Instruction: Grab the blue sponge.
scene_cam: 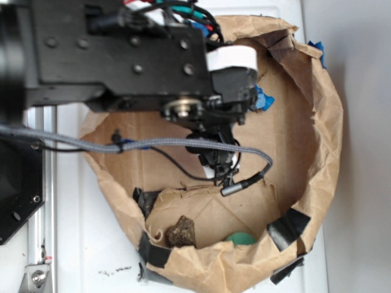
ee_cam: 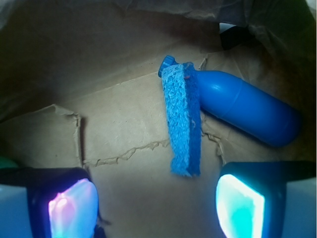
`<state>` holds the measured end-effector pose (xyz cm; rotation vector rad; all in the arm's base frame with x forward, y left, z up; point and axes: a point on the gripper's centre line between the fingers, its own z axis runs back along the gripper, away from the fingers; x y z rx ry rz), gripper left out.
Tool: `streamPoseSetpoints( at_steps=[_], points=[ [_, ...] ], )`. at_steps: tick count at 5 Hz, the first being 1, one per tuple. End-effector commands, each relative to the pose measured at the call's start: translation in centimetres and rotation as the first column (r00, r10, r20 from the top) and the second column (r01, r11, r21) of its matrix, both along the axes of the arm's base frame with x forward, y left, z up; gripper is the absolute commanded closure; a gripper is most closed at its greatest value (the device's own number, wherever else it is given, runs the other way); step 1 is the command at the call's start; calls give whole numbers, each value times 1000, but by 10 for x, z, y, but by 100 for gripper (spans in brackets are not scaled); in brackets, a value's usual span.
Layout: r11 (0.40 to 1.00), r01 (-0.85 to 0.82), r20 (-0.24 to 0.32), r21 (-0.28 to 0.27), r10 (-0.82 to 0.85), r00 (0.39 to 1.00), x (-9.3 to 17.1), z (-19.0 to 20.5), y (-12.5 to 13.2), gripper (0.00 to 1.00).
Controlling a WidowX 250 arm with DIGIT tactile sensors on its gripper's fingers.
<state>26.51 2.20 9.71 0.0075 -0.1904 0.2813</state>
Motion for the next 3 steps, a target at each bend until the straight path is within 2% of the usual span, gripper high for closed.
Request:
streamPoseSetpoints(
  at_steps=[1,3],
  points=[
    [998,-50,45,43,48,998,21,-1,23,0],
    [996,-50,43,72,47,998,33,-15,25,0]
  ],
)
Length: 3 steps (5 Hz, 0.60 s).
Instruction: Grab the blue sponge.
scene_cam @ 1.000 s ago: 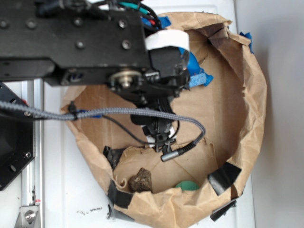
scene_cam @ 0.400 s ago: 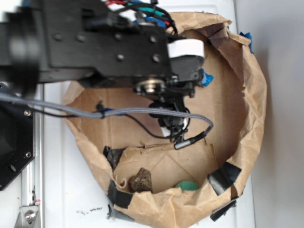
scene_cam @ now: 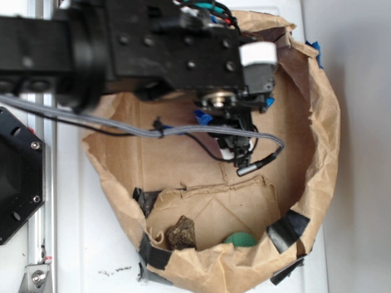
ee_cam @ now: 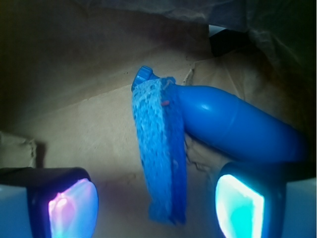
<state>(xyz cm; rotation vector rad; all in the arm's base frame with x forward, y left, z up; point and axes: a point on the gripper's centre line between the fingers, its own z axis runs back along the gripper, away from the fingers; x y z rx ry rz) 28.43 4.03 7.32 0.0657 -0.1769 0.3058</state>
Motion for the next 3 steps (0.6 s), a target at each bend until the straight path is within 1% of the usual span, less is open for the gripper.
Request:
streamPoseSetpoints(
  at_steps=[1,2,3],
  points=[
    [1000,-6,25,29,5,1000,22,-10,4,0],
    [996,8,-2,90,-8,1000,30,-24,4,0],
    [997,15,-22,74,-13,1000,32,-27,3,0]
  ],
)
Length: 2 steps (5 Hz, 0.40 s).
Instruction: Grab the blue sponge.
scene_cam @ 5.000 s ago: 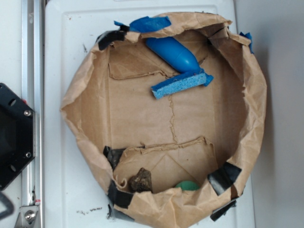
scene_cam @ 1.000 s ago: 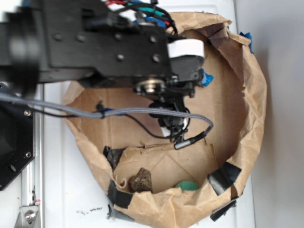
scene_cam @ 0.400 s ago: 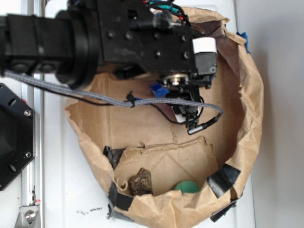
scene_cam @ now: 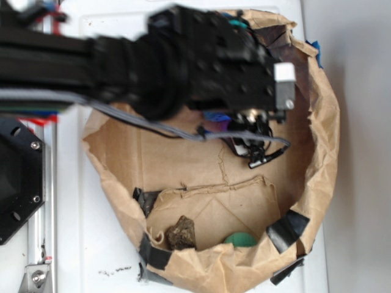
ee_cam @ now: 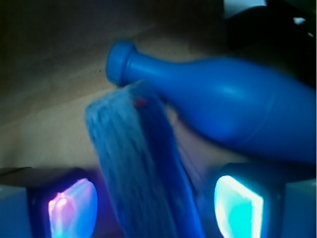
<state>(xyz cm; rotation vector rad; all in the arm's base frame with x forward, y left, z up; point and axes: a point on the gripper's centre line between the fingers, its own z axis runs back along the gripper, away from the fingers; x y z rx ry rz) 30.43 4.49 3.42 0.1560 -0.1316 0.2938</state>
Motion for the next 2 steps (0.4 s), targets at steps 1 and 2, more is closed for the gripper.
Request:
streamPoseSetpoints(
  at_steps=[1,2],
  points=[
    [1000,-9,53,-13,10,999,10,13,-1,100],
    [1000,-5,64,-6,5,998,9,14,-1,100]
  ],
)
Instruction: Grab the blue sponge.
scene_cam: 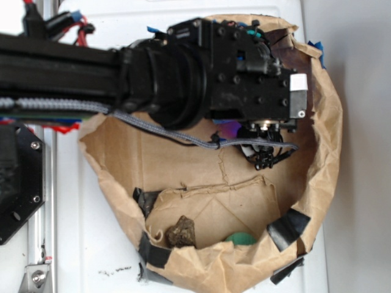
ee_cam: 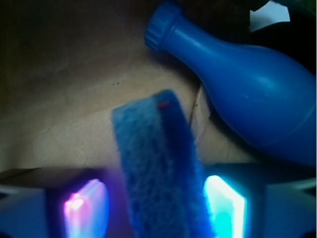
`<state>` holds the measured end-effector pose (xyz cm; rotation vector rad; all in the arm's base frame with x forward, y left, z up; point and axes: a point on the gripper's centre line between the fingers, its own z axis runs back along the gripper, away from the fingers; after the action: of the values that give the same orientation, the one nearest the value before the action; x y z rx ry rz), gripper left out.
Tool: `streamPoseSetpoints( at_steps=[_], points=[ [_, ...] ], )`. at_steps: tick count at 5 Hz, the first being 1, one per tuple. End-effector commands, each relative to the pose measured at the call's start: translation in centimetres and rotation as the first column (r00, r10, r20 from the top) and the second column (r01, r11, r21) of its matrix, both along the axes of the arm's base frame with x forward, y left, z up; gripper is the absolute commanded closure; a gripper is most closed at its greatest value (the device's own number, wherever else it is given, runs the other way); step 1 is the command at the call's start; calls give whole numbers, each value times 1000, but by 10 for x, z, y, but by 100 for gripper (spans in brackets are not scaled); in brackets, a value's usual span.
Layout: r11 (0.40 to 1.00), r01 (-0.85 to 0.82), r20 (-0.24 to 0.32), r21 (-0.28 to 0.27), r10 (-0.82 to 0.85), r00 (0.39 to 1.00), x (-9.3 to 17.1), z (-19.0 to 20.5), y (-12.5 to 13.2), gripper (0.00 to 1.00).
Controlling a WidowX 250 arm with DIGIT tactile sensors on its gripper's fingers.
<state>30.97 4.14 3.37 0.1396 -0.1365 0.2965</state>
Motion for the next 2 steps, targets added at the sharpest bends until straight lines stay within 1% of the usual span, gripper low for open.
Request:
streamPoseSetpoints(
  at_steps=[1,2],
  points=[
    [1000,-3,61,11,2,998,3,16,3,100],
    [1000,-1,61,13,0,998,3,17,3,100]
  ],
)
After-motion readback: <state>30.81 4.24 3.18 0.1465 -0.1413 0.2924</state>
